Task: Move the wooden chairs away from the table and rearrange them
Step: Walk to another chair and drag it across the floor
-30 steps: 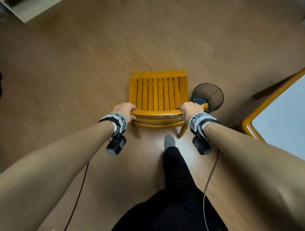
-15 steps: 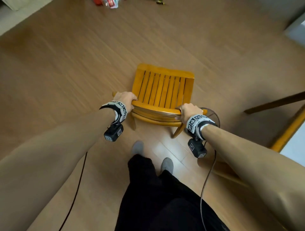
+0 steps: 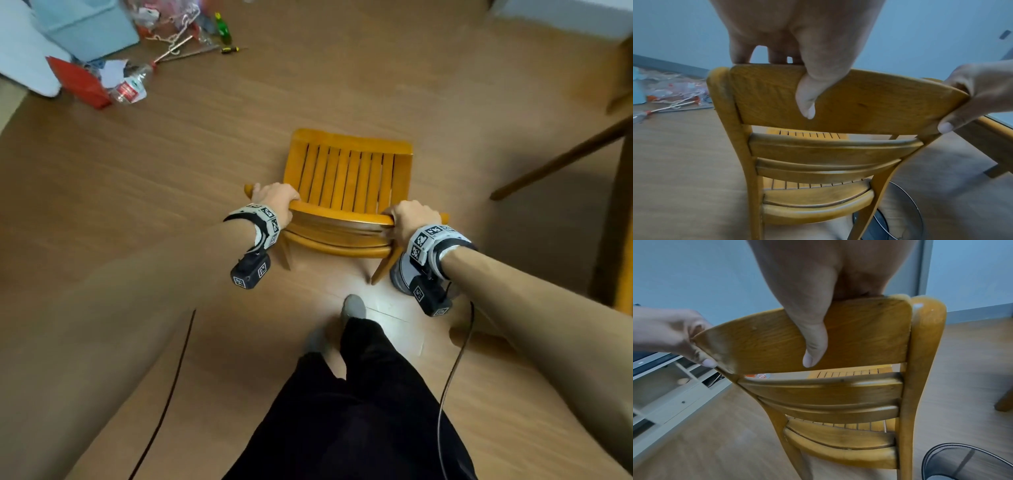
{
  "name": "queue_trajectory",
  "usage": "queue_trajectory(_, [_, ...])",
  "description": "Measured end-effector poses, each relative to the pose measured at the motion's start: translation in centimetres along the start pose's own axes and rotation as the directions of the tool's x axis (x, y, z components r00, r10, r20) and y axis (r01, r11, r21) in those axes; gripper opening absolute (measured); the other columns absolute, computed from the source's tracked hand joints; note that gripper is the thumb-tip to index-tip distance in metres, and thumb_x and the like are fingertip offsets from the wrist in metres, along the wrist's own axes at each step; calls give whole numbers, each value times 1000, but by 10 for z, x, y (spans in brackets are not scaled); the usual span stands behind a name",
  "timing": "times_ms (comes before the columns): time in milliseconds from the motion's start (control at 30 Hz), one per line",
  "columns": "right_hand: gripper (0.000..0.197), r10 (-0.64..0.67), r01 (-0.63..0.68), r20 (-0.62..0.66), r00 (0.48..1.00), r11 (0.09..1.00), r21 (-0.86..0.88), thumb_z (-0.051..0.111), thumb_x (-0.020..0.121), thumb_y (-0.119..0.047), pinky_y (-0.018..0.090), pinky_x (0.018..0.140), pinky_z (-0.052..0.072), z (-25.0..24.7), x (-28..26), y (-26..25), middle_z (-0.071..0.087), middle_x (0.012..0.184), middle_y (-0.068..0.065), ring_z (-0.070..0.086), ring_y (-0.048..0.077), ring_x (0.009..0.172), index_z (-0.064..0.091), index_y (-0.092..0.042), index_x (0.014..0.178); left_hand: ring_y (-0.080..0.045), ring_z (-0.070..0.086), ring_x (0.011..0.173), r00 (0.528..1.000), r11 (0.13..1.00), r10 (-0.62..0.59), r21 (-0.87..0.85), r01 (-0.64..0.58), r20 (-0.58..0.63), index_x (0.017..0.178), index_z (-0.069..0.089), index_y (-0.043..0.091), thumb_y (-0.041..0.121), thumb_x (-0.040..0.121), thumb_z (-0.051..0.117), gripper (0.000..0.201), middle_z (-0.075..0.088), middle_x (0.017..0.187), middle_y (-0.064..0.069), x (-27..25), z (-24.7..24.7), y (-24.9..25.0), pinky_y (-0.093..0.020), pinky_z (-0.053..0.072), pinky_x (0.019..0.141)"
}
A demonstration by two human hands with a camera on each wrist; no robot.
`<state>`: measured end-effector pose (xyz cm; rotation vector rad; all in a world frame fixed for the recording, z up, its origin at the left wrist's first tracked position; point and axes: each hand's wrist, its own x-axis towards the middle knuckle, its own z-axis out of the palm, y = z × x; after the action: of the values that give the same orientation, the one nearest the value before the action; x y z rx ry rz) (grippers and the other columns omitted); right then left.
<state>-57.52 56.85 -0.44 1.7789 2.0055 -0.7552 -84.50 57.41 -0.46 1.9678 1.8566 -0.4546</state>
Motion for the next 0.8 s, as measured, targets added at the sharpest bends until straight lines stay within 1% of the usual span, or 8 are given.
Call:
queue_trajectory(67, [21,31,-31,1,1000,999,15,72,88,-41,34,71,47,-14,20,6,65,92,1,59,25,81,70,-29,106,-27,61,101,999,999,32,33,-33,34,104,70,33,19,90,66,20,67,99,3,30,-22,4,-36,41,87])
queue_trajectory(167, [21,57,-56,-15,998,997,54,73,88,-38,33,69,45,-41,49,19,64,89,0,58,23,79,70,-29,107,-28,63,100,997,996,58,61,-60,46,107,72,32,19,90,66,22,68,102,2,72,-50,13,-34,44,82])
queue_trajectory(267, [19,97,-94,-36,995,992,80,72,89,-33,33,69,45,-73,79,38,63,89,0,57,24,78,70,-29,107,-26,63,95,996,994,86,70,-87,27,103,73,31,18,89,67,20,69,97,3,116,-80,29,-32,43,79])
queue_trajectory(433, [21,171,-166,-33,985,978,128,74,87,-35,37,76,52,-123,126,65,66,95,2,61,26,83,71,-30,107,-25,64,87,987,982,156,95,-160,48,90,71,28,20,89,66,10,67,88,4,183,-128,53,-34,46,75])
queue_trajectory(533, [20,227,-222,-18,974,963,154,75,86,-35,38,77,52,-149,149,80,66,91,1,62,25,81,71,-30,104,-25,59,83,979,974,206,98,-206,15,82,67,26,19,90,65,11,64,85,3,223,-153,68,-33,40,76])
queue_trajectory(633, [15,271,-264,-9,963,945,191,74,87,-32,35,71,50,-172,173,94,64,87,-2,62,23,78,69,-30,102,-25,55,80,967,960,255,119,-252,-6,80,66,26,18,89,66,13,61,81,3,265,-177,82,-34,36,75])
queue_trajectory(700, [14,310,-298,-31,950,933,201,74,87,-33,33,69,49,-186,190,102,64,86,-2,62,23,77,69,-30,100,-25,56,80,956,948,293,136,-288,-14,79,66,27,18,89,67,13,60,79,3,295,-195,89,-34,35,75])
queue_trajectory(800, [12,370,-355,-29,929,907,227,74,86,-37,33,68,49,-208,214,112,67,89,-2,63,23,78,67,-33,95,-25,56,81,931,919,364,166,-357,-12,81,66,27,16,89,66,14,59,79,4,345,-220,105,-34,36,78])
